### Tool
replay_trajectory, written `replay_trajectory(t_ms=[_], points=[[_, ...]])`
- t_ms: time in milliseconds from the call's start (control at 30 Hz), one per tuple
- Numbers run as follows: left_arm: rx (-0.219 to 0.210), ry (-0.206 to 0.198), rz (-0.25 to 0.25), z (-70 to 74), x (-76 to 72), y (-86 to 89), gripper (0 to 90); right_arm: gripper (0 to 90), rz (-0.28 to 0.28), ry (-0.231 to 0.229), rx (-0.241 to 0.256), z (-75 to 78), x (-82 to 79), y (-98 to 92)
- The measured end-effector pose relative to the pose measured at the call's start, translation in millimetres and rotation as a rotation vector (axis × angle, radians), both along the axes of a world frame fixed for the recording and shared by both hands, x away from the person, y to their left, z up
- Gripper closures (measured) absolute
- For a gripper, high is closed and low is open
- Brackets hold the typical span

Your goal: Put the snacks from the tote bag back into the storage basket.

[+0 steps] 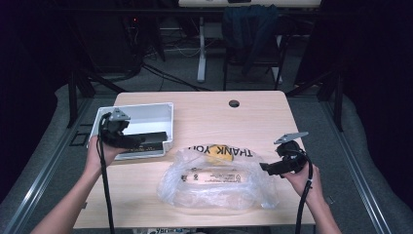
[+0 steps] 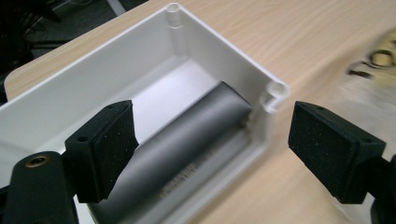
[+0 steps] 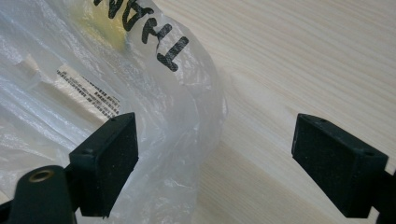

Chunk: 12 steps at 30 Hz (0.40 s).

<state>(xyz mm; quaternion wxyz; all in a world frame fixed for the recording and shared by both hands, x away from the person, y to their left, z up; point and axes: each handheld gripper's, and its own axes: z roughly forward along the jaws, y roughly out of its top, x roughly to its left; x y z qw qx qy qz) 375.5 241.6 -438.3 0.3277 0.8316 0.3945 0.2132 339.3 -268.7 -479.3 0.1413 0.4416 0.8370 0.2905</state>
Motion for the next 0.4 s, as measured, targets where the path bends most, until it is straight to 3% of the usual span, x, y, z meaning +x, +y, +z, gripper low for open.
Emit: replay_trajectory(t_ms=[200,333,400], points=[[0.002,0.002,-0.008,-16.2,-42.0,-8.9,14.2,13.4,-0.013,-0.015,0.008,1.0,-1.8,-6.8],[0.034,0.031,-0.010,-29.7,-51.6,-12.5,14.2,12.9,-0.019,-0.031,0.017,1.6,-2.8,-9.0],[0.021,0.049,0.001,-34.8,-53.1,-10.8,14.1,12.0,-0.021,-0.037,0.020,2.0,-2.8,-9.6]])
